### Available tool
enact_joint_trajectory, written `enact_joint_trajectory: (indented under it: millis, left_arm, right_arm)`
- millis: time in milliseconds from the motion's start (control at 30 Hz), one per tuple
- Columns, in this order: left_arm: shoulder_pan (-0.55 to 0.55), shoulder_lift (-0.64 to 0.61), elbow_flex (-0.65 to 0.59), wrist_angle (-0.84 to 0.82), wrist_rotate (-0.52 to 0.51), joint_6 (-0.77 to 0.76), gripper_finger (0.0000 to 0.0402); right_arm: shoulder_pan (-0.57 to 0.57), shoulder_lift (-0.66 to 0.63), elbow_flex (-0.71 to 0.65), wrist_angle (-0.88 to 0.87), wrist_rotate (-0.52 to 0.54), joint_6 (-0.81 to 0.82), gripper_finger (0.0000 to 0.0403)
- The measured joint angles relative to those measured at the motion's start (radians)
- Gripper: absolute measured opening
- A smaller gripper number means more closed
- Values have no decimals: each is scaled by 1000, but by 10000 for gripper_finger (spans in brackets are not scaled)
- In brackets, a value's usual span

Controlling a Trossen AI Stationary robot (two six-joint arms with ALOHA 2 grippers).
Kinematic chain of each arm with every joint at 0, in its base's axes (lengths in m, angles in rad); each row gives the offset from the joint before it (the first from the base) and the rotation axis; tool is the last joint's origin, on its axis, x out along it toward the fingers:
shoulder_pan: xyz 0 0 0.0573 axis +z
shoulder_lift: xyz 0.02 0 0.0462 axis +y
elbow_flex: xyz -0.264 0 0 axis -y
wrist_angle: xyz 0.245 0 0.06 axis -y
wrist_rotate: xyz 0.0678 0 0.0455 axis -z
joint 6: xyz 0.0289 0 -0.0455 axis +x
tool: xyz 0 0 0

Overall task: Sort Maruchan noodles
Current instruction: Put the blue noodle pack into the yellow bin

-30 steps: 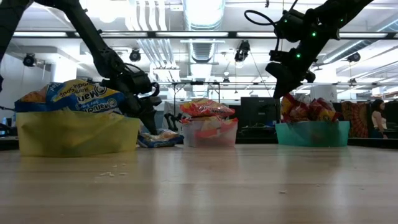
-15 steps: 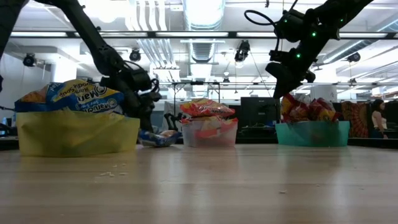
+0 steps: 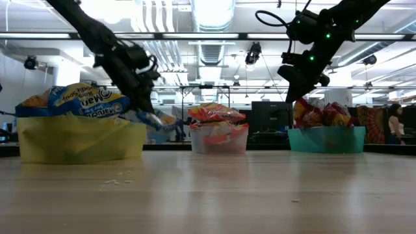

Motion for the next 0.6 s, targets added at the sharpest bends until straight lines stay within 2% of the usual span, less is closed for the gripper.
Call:
enact_joint_trajectory:
  millis: [167, 267, 433, 600]
  left_arm:
    - [-36, -135, 0, -92, -38, -3, 12]
    - [-94, -223, 0, -169, -72, -32, 11]
    - [-266, -371, 0, -267, -170, -133, 11]
    - [-483, -498, 1, -380, -322, -317, 11]
  right_arm:
    - [0, 0, 0, 0, 0, 0, 57]
    - [0, 0, 0, 0, 0, 0, 57]
    - [0, 0, 0, 0, 0, 0, 57]
    - [0, 0, 0, 0, 0, 0, 57]
